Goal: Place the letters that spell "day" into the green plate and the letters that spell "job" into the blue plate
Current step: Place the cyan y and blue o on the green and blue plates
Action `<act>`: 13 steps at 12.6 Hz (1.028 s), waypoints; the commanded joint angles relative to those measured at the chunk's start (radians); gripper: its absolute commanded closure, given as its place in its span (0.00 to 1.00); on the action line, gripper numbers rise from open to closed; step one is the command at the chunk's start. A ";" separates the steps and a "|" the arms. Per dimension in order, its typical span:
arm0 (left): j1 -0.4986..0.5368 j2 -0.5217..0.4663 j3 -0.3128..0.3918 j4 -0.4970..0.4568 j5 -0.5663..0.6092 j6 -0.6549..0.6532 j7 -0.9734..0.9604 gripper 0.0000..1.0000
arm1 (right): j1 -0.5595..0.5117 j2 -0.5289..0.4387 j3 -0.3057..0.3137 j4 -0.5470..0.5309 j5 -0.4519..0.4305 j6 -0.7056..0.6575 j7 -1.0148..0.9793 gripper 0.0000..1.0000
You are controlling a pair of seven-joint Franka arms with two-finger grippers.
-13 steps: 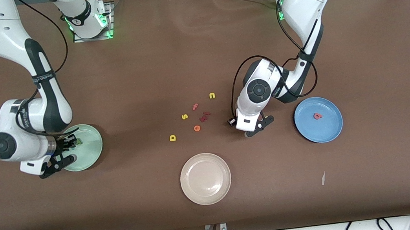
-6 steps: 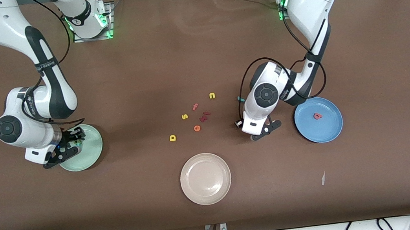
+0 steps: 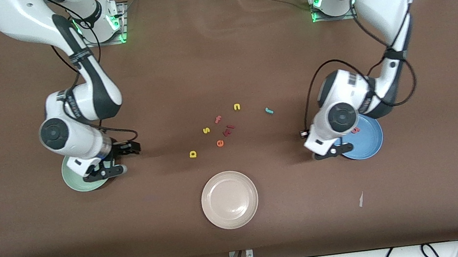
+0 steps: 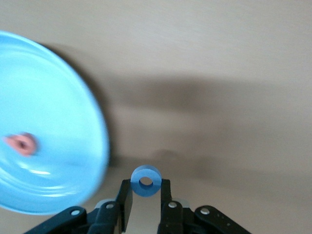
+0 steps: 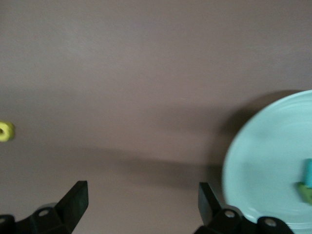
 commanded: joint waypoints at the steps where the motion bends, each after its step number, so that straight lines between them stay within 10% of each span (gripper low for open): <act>1: 0.120 -0.021 -0.010 -0.025 0.066 -0.022 0.223 1.00 | 0.035 0.071 0.024 0.086 0.017 0.031 0.158 0.00; 10: 0.167 0.030 -0.016 -0.033 0.059 0.006 0.315 0.93 | 0.190 0.266 0.019 0.295 -0.019 0.024 0.456 0.00; 11: 0.167 0.030 -0.016 -0.031 0.057 0.007 0.315 0.76 | 0.197 0.280 0.019 0.307 -0.020 0.024 0.483 0.00; 13: 0.173 0.030 -0.016 -0.031 0.059 0.006 0.326 0.00 | 0.219 0.304 0.018 0.333 -0.028 0.024 0.525 0.00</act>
